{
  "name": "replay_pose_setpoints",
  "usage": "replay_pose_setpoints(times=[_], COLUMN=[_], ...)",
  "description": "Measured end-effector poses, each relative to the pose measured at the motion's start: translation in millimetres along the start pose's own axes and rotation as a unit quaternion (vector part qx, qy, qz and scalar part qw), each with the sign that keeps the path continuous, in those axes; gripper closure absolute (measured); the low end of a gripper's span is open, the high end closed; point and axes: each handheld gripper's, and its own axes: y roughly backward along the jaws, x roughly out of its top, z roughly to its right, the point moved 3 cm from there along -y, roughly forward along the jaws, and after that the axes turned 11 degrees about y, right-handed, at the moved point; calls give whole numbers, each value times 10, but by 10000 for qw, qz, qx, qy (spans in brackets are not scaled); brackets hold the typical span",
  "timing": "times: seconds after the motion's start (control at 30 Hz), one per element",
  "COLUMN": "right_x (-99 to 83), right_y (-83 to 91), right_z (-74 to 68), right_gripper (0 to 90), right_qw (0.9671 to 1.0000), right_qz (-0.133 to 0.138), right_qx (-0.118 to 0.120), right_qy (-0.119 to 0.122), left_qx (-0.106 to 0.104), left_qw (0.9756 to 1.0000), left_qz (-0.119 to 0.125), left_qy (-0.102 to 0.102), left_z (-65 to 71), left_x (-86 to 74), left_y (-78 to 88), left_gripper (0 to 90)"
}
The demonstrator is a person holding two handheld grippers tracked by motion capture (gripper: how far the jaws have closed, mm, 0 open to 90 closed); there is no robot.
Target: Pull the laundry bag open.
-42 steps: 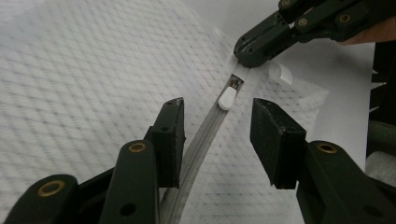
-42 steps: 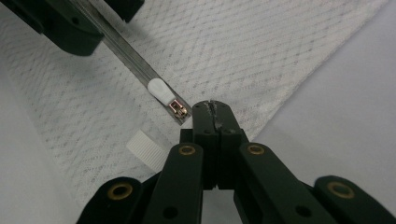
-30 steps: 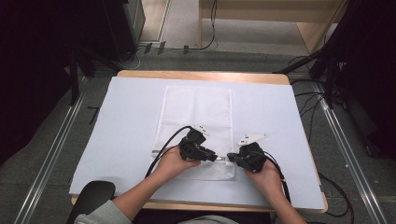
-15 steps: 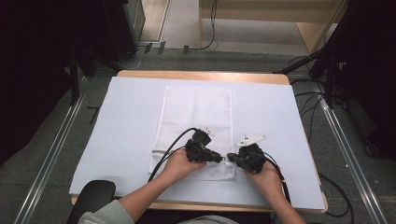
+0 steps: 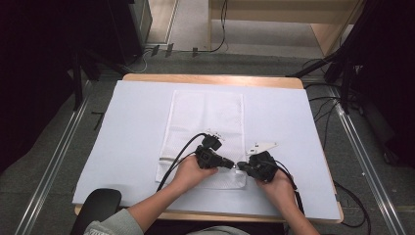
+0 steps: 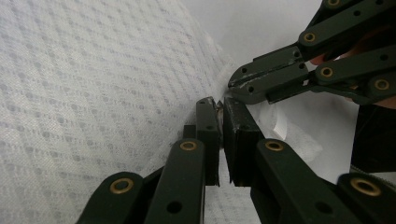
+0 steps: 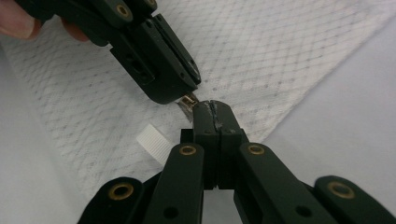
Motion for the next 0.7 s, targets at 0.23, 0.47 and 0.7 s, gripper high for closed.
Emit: replay_pose_setpoints(times=[0.23,0.47,0.7], right_x=[3,-3,-9], right_y=[-7,-6,-8], right_z=[-20,-24,-17], right_gripper=[900,900,900], right_qw=[9999,9999,10000], right_qz=[-46,-66,-37], right_qx=[-72,-84,-61], right_qy=[60,120,51], left_qx=[-113,-87,70], left_qw=[9998,9996,9995], left_qz=[-116,-251,-323], left_qy=[86,40,15], left_z=[-31,-38,-77], left_x=[5,13,25], left_y=[12,36,123], left_gripper=[877,880,883])
